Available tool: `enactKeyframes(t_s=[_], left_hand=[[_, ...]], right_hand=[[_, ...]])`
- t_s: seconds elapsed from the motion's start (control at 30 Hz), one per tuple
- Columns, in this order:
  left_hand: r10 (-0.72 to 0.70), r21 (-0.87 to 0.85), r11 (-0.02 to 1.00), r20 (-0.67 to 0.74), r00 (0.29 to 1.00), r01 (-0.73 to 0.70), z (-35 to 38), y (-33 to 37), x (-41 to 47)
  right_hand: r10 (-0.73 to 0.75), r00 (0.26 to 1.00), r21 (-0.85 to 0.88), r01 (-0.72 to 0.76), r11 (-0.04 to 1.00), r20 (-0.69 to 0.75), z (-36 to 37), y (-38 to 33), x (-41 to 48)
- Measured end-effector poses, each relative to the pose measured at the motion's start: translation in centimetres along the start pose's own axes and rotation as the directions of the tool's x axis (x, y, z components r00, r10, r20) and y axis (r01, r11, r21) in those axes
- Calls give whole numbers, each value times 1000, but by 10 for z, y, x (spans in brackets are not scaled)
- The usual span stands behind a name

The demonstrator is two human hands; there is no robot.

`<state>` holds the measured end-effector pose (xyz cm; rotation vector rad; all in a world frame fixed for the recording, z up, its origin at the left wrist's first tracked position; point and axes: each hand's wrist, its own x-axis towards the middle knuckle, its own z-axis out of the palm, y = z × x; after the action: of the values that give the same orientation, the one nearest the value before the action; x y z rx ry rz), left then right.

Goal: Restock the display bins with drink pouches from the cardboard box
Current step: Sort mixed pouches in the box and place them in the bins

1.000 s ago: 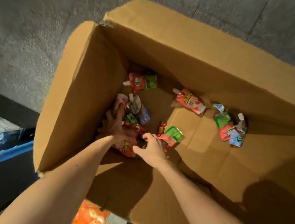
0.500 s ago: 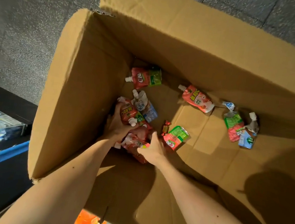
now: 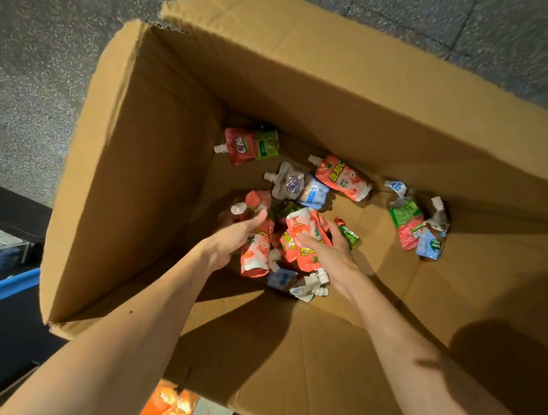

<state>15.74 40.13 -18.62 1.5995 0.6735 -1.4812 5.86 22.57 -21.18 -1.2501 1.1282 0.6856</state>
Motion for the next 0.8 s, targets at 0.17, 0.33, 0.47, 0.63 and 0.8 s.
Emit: enactKeyframes(t_s=[0.17,0.33,0.47,0.63,0.8], left_hand=[[80,-99,992,-24,997,-82,-5,-5,-22],[202,-93,975,8,979,-200,-5,-14,-55],[254,-100,962,2,967,-253,-8,-19,-98],[380,-142,915,-12,925,-377,-14,-28,-174],[610,-215,766,-57,790,-606,-9,-52,-282]], right_hand=[[-66,997,-53,68,996,48,-6,-4,-17],[-87,996,-39,89,995,33,-12,-9,-47],[-175,984,31,174,984,16,-19,-21,-88],[-335,942,124,331,935,6,-22,-33,-167],[-505,863,209,488,847,31,-3,-43,-275]])
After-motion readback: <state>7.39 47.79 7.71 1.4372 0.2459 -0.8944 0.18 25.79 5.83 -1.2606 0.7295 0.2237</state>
